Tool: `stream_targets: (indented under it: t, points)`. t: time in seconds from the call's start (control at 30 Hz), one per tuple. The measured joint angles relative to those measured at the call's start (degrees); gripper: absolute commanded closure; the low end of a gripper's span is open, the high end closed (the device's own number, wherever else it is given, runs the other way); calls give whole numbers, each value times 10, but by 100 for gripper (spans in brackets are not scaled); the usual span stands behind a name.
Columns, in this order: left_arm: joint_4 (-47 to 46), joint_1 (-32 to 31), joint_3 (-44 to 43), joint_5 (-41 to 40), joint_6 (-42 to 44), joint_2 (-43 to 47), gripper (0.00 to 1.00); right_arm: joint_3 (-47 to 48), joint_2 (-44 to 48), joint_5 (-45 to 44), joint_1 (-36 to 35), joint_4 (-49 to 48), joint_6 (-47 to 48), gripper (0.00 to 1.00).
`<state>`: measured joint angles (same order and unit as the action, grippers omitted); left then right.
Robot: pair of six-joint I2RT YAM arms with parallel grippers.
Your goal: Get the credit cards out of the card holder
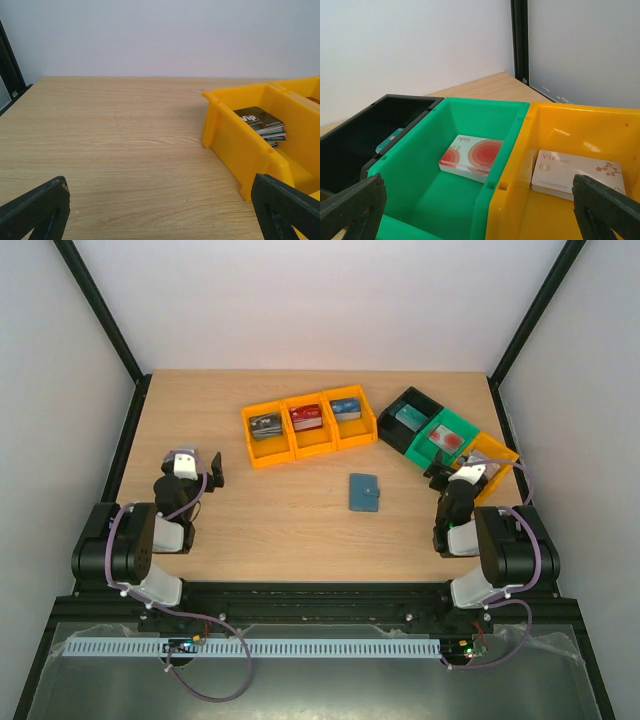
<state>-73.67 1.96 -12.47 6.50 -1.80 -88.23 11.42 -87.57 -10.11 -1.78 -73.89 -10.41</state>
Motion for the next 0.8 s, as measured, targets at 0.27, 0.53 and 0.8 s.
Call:
stream_targets:
  t: [0.27,0.53,0.8]
  points:
    - [0,0,0,0,0,0,1,0,0,0,0,0,0,1]
    - [0,0,0,0,0,0,1,21,41,-8,0,80,-2,1]
    - [120,28,-61,-11,-25,33,0,208,245,148,3,373,-90,12]
